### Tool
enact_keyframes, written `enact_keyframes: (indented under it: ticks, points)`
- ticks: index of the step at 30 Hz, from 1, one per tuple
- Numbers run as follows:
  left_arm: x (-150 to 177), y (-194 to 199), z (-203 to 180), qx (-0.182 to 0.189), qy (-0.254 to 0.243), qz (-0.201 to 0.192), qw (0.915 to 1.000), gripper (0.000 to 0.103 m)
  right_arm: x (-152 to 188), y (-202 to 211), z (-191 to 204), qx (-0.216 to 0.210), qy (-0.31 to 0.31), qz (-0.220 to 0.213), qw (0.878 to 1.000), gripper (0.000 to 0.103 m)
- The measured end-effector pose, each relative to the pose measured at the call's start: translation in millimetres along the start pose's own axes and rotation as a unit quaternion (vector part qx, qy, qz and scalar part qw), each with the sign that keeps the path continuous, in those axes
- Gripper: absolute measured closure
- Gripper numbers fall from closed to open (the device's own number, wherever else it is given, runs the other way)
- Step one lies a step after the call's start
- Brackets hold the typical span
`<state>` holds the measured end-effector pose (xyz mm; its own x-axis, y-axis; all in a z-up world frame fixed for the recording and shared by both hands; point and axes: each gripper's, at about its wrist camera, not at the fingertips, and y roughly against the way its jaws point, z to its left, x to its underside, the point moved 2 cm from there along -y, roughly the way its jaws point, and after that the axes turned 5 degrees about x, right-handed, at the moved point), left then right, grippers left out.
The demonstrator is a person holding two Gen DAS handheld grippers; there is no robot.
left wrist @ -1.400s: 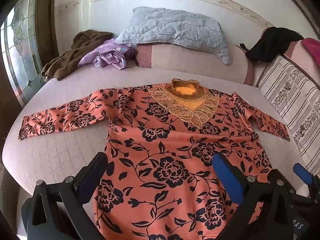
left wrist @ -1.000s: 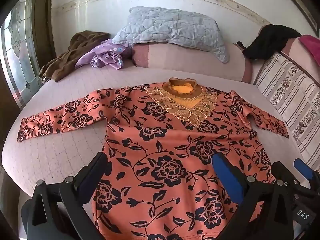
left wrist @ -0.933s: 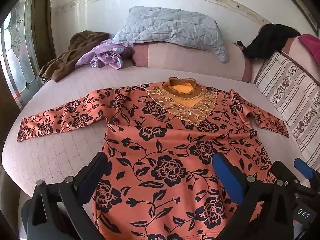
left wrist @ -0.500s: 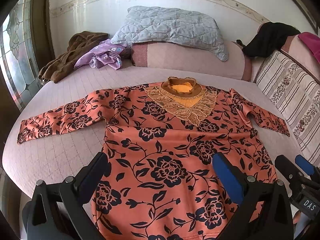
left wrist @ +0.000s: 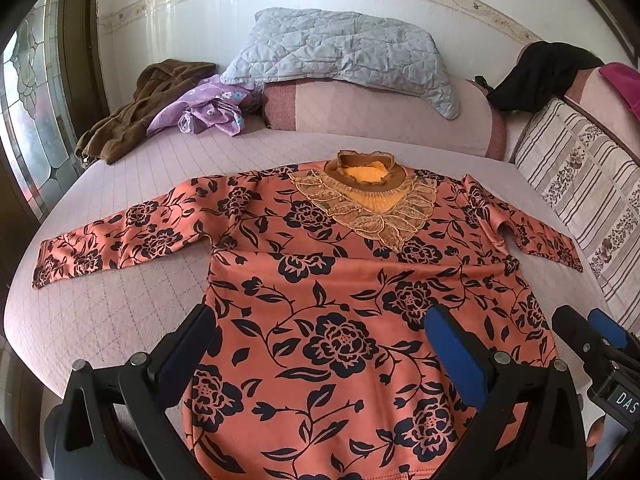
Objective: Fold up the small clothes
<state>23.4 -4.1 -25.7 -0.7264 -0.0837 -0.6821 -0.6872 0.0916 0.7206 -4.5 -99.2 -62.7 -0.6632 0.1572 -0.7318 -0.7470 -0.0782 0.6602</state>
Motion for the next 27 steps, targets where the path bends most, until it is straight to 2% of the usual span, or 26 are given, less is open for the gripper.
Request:
enact_keyframes:
  ticks: [27]
  points:
    - [-2.4,-19.8,-2.6,-0.006,-0.005,0.015,0.9999,0.0,-4.1,-20.7,-4.1,-0.003,-0.007,0.013,1.0,0.0]
